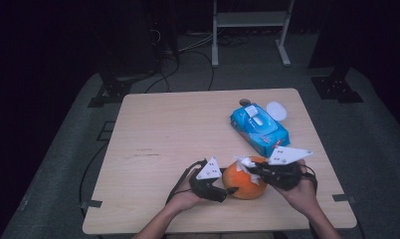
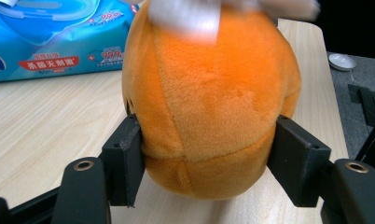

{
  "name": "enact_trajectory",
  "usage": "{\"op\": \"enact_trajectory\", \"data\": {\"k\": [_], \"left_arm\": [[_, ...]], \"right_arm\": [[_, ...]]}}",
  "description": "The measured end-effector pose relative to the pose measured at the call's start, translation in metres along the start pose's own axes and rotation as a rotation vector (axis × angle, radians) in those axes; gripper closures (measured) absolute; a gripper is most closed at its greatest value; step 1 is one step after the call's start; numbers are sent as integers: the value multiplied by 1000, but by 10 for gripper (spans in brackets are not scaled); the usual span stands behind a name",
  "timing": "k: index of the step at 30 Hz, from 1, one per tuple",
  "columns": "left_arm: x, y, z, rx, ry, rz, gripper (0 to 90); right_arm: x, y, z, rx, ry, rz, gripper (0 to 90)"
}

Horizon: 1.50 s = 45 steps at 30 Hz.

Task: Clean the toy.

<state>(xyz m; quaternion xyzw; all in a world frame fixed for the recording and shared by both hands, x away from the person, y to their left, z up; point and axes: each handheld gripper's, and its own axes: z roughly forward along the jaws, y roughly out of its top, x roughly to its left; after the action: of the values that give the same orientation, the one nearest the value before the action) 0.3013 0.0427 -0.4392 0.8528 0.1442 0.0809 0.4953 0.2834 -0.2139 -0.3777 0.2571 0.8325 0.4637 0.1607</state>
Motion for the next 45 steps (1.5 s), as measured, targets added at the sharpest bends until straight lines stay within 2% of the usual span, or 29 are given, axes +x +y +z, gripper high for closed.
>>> {"op": "enact_trajectory", "data": {"k": [2, 5, 6, 9, 11, 13, 15, 18, 19, 21, 23, 24, 26, 30, 32, 34, 37, 40, 41, 42, 43, 45], "left_arm": [[1, 1, 1, -2, -8, -12, 260], [2, 1, 4, -6, -17, -54, 127], [2, 1, 5, -3, -24, -46, 116], [-4, 4, 5, 15, -19, -20, 121], [-5, 3, 3, 30, -10, 14, 194], [-3, 0, 0, 26, -16, 20, 254], [-1, 0, -1, 29, -22, 26, 282], [2, -2, -2, 24, -31, 12, 283], [4, -2, -1, 22, -37, 0, 280], [6, -2, -1, 17, -59, -49, 229], [8, 1, 0, -11, -111, -147, 151], [7, 2, 1, -23, -115, -173, 118], [6, 4, 2, -16, -94, -169, 112], [11, -1, -1, -27, -70, -189, 233], [13, -2, -1, -33, -75, -204, 238], [14, -3, -1, -36, -78, -236, 204], [17, -7, 4, -19, -125, -330, 78], [13, -9, 12, 13, -153, -359, 50], [12, -9, 12, 12, -149, -339, 79], [10, -7, 9, 0, -135, -295, 152], [10, -4, 4, -14, -121, -245, 227], [8, 5, -7, -46, -89, -134, 319]], "right_arm": [[-3, -6, -2, -1, 2, 19, 834], [3, -7, 1, 1, 14, 6, 834], [6, -5, 3, 2, 20, -6, 834], [18, 1, 14, 8, 57, -38, 833], [27, 4, 22, 14, 76, -66, 833], [29, 6, 24, 21, 76, -81, 833], [23, 7, 21, 17, 68, -69, 833], [5, 3, 14, 12, 19, -23, 833], [-2, 0, 12, 12, 8, -1, 833], [-13, -7, 10, 17, 3, 43, 833], [-17, -12, 10, 16, -1, 69, 833], [-18, -14, 11, 20, -1, 73, 833], [-17, -14, 11, 20, 8, 78, 833], [-13, -13, 12, 35, 14, 63, 833], [-11, -14, 13, 43, 17, 55, 834], [-9, -15, 13, 46, 15, 48, 834], [-8, -18, 11, 52, 31, 58, 834], [-3, -19, 9, 55, 41, 41, 833], [-1, -19, 9, 59, 41, 38, 833], [1, -19, 8, 59, 38, 29, 834], [3, -19, 6, 52, 28, 24, 833], [4, -17, 0, 26, 23, 30, 833]]}}
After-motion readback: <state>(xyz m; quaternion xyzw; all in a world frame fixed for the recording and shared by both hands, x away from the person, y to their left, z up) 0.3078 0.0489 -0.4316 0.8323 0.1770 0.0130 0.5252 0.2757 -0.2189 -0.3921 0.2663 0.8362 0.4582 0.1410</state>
